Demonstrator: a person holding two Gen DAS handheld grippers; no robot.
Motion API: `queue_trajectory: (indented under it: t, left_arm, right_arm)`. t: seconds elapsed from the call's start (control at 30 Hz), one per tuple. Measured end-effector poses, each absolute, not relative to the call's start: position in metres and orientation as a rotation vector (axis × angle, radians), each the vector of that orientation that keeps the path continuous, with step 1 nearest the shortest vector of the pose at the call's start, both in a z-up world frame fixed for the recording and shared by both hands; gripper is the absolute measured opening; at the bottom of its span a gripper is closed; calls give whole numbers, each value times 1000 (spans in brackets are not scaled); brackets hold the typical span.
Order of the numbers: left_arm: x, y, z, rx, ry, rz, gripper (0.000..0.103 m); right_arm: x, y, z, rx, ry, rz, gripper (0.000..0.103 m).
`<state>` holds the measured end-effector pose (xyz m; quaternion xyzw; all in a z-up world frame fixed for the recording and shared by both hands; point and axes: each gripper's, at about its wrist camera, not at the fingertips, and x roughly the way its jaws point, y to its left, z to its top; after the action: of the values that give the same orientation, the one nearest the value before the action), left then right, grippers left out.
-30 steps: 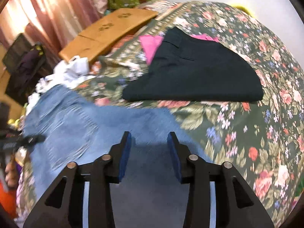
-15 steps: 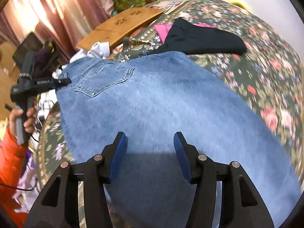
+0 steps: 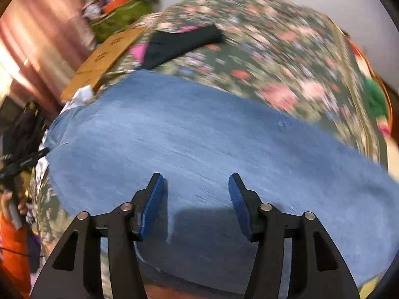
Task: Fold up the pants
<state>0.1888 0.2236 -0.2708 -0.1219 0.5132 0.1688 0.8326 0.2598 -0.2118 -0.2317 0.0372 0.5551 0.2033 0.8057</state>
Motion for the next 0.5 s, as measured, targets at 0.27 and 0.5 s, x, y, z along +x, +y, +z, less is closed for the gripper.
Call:
queue_trajectory:
  t: [0.27, 0.5]
  left_arm:
    - [203, 194, -226, -219, 1018, 315, 83]
    - [237, 140, -204, -174, 984, 220, 91]
  right_arm:
    - [225, -287, -227, 159, 1178, 306, 67]
    - [197, -387, -198, 285, 1064, 85, 67]
